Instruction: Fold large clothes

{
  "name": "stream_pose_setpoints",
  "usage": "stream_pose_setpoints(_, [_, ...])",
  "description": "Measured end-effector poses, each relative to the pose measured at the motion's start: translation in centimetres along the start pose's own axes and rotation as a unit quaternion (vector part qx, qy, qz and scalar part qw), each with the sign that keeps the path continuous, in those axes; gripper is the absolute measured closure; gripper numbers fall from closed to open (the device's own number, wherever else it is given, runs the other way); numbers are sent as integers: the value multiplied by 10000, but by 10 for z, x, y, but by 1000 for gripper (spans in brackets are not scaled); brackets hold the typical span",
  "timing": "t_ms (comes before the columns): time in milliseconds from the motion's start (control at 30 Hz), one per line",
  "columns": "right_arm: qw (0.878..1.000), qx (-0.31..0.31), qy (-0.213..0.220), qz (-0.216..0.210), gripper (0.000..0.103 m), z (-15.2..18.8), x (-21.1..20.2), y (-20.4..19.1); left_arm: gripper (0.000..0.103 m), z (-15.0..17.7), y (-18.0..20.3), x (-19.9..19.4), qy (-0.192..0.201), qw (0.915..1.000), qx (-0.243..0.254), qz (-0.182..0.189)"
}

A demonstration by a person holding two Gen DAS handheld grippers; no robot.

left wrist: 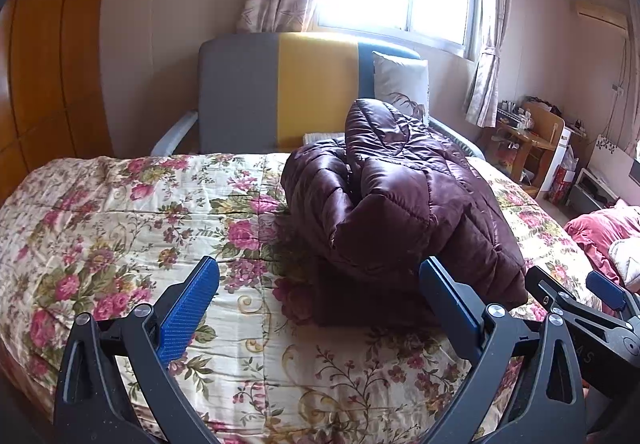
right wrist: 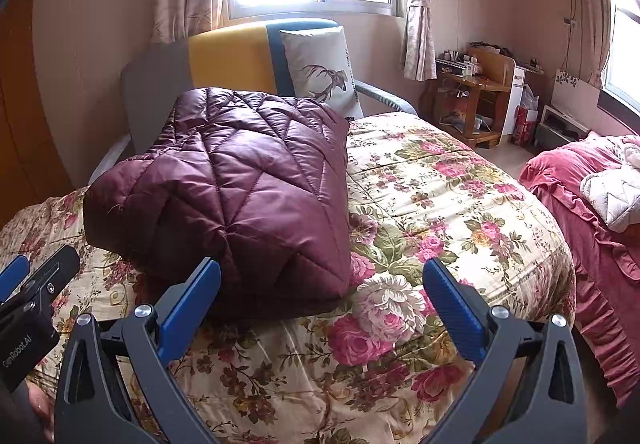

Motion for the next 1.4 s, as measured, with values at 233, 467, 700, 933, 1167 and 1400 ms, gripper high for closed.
stream_pose_setpoints(233, [9999,-45,-85,-86,2,3,6,-6,4,1,3,2,6,10000,16,-51])
stream_pose_setpoints(467, [9999,-26,-73,-92,2,1,8,-7,4,3,2,4,-8,9999,21,-100])
stream_pose_setpoints(700, [9998,-78,-113,-131,2,3,10,-11,4,5,-1,6,-29,9999,22,-94])
stream_pose_setpoints(933, [9998,-114,-80,-137,2,2,7,-14,4,4,-4,4,13,9999,-18,-112])
stream_pose_setpoints(1167, [9999,-90,-9,-138,2,0,2,-13,4,2,-6,-1,57,9999,-57,-120])
stream_pose_setpoints(1400, [9998,-95,8,-152,2,0,0,-13,4,2,-6,-2,78,9999,-19,-146])
Point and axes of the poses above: each gripper's, at about its wrist camera, not at the fingertips, and x roughly the way its jaws point, y to its right, z to its underside, the point moved 6 cm from there along x, roughly the way its jaws point, and after that the axes turned 2 degrees about -x, right-handed, at the moved point
